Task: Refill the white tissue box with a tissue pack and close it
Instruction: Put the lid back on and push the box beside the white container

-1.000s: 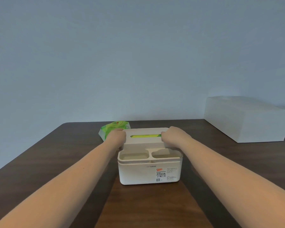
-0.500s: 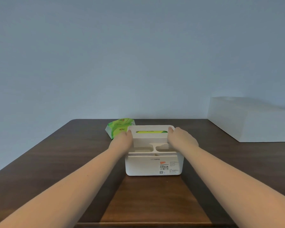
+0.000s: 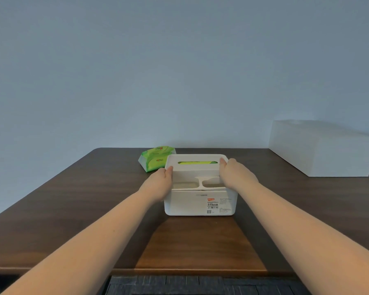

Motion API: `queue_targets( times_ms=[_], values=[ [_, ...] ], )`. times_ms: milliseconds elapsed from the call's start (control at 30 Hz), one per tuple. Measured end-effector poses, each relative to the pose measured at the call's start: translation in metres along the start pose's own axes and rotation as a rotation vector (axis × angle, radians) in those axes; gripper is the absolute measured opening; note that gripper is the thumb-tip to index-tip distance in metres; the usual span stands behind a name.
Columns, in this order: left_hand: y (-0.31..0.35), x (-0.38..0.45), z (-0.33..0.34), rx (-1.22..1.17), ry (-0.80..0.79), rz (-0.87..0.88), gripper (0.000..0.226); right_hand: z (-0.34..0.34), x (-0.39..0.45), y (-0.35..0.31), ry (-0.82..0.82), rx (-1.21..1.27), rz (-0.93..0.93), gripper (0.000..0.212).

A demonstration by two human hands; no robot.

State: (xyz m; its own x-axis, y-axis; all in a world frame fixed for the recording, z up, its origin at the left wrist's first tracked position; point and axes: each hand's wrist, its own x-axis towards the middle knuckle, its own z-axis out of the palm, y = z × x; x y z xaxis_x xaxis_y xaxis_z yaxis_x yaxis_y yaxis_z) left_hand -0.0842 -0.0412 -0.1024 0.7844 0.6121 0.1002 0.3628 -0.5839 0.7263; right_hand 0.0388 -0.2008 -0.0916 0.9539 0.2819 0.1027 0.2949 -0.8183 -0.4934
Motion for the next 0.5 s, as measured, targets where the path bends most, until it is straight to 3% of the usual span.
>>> queue_targets(
  times_ms=[267,500],
  values=[
    [0.007,-0.007,-0.001,0.033,-0.036,-0.014,0.055,0.001,-0.007,0.003,0.014,0.009,-0.012,0.053],
    [0.004,-0.017,-0.012,0.004,-0.180,-0.111,0.031,-0.017,-0.027,0.010,-0.165,0.147,-0.037,0.063]
  ],
)
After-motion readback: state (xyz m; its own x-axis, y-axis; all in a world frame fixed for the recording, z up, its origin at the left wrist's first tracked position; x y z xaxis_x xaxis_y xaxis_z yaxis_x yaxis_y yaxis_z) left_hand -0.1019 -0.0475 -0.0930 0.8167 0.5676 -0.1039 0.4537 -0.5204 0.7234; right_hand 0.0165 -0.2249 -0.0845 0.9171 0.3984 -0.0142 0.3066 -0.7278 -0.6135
